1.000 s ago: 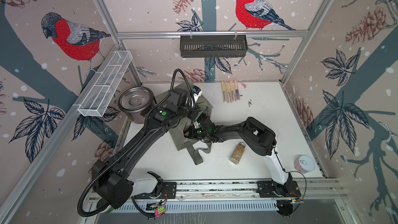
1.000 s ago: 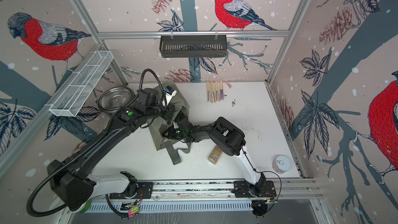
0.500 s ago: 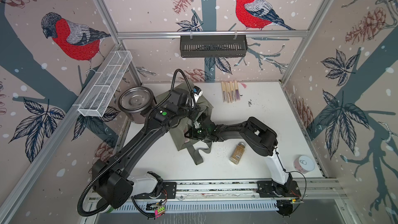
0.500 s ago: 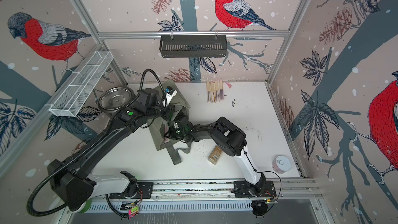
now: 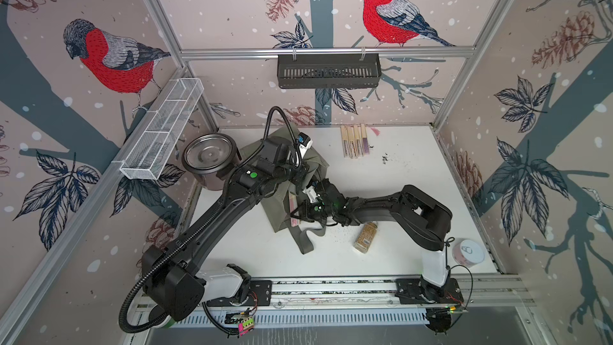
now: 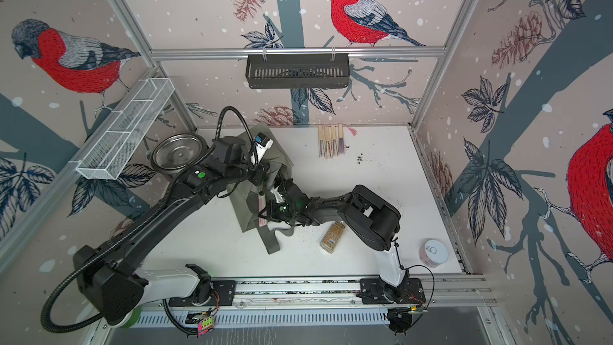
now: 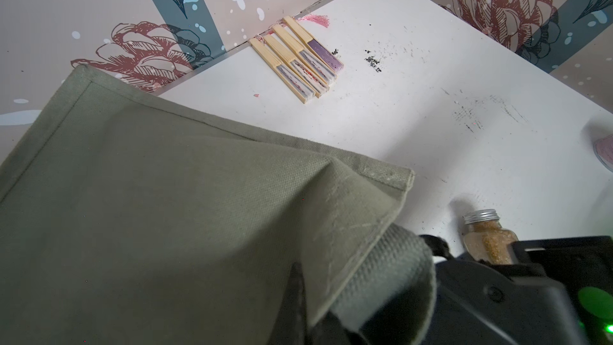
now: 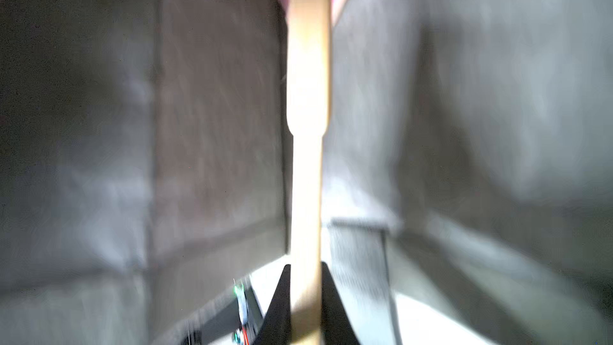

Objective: Take out the folding fans from the tote bags
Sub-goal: Pick up the folding fan from the canvas bag, then place the folding fan at the center of the board.

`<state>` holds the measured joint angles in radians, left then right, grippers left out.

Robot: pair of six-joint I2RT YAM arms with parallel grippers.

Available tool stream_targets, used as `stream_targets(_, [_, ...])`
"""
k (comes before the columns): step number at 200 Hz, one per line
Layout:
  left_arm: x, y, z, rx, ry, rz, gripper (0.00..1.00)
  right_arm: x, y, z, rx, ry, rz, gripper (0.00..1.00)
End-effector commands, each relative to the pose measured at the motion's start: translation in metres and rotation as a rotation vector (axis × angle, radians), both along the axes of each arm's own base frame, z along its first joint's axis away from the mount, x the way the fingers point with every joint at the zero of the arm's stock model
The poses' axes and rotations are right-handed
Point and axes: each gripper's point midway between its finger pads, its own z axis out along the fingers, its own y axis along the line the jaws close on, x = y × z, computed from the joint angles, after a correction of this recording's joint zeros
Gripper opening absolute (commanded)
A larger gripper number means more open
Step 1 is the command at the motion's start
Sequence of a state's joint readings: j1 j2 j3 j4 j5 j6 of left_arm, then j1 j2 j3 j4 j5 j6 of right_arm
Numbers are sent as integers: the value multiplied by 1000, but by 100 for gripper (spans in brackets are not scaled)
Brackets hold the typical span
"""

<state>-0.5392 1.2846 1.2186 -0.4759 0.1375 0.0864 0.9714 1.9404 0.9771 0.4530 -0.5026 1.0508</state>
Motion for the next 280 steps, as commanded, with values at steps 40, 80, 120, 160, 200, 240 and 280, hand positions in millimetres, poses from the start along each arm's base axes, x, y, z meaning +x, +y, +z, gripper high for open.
stream_targets(40, [5, -2, 15, -17, -66, -4, 0, -53, -51, 15, -81, -99, 91, 13])
stream_targets(80, [5, -3, 15, -19, -63, -7, 0, -82, -91, 13, -169, -138, 131, 13])
stream_targets(120, [5, -3, 16, -21, -68, -5, 0, -112, -121, 11, -226, -170, 192, 12])
stream_targets(160, [6, -2, 16, -17, -70, 1, 0, -128, -142, 30, -199, -230, 242, 11])
stream_targets(200, [7, 0, 14, -10, -71, 10, 0, -127, -162, 42, -214, -285, 233, 12])
stream_targets(240, [8, 0, 14, -10, -70, 10, 0, -109, -182, 50, -203, -303, 146, 11])
stream_targets(280, [7, -1, 16, -15, -73, 7, 0, -60, -203, 79, -195, -408, -36, 11])
